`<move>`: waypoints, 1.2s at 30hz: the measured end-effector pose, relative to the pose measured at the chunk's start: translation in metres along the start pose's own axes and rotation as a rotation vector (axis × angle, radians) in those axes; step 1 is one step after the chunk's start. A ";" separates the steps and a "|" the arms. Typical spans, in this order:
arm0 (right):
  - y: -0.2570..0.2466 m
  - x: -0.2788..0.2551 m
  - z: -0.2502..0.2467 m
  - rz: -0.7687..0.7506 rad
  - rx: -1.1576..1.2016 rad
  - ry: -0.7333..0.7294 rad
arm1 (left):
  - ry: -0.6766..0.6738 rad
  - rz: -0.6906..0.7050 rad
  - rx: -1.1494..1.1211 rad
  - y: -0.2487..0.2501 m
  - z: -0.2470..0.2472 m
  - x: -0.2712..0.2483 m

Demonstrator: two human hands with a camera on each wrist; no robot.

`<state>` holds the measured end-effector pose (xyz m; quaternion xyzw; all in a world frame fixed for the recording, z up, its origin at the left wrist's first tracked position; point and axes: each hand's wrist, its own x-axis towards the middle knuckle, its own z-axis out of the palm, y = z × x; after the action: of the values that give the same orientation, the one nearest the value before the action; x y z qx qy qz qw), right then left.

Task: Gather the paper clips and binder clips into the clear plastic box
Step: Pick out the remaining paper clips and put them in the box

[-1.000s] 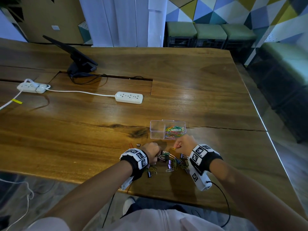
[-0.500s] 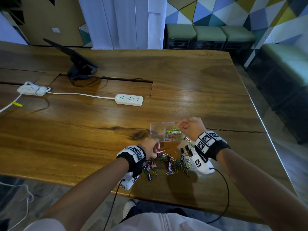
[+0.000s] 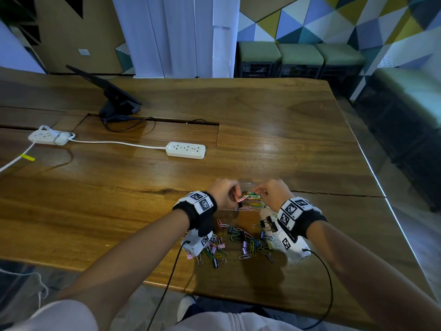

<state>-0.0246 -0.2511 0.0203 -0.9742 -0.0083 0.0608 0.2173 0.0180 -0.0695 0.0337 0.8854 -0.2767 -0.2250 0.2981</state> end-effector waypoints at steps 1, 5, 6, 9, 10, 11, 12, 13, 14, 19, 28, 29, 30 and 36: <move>-0.001 -0.003 -0.001 -0.003 0.022 0.018 | 0.017 0.012 0.019 0.003 -0.002 0.003; -0.004 -0.013 0.000 0.003 0.187 0.060 | 0.063 0.047 0.047 0.013 -0.008 0.015; -0.005 -0.014 0.002 0.029 0.231 0.054 | 0.066 0.051 0.050 0.015 -0.007 0.018; -0.002 -0.016 0.007 0.074 0.281 0.042 | 0.068 0.065 0.057 0.020 -0.005 0.022; -0.002 -0.016 0.008 0.070 0.289 0.034 | 0.067 0.068 0.063 0.020 -0.004 0.023; 0.000 -0.015 0.008 0.068 0.306 0.026 | 0.064 0.071 0.072 0.021 -0.003 0.024; 0.000 -0.016 0.009 0.070 0.324 0.021 | 0.061 0.073 0.080 0.022 -0.003 0.025; 0.002 -0.016 0.009 0.080 0.339 0.020 | 0.059 0.075 0.080 0.023 -0.002 0.026; 0.003 -0.016 0.010 0.092 0.349 0.023 | 0.057 0.074 0.075 0.023 -0.001 0.027; 0.013 -0.017 0.014 0.148 0.353 0.042 | 0.085 0.048 0.105 0.023 -0.001 0.030; 0.040 -0.033 0.027 0.189 0.057 -0.232 | 0.009 -0.012 0.299 0.023 0.010 0.038; 0.043 -0.034 0.031 0.193 0.025 -0.258 | -0.007 -0.011 0.305 0.023 0.013 0.038; 0.045 -0.035 0.033 0.195 -0.001 -0.271 | -0.017 -0.009 0.299 0.023 0.016 0.038; 0.044 -0.035 0.033 0.183 -0.128 -0.274 | -0.021 0.063 0.257 0.019 0.021 0.031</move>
<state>-0.0638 -0.2786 -0.0238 -0.9654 0.0471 0.2116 0.1451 0.0225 -0.1100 0.0240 0.9048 -0.3340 -0.1875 0.1862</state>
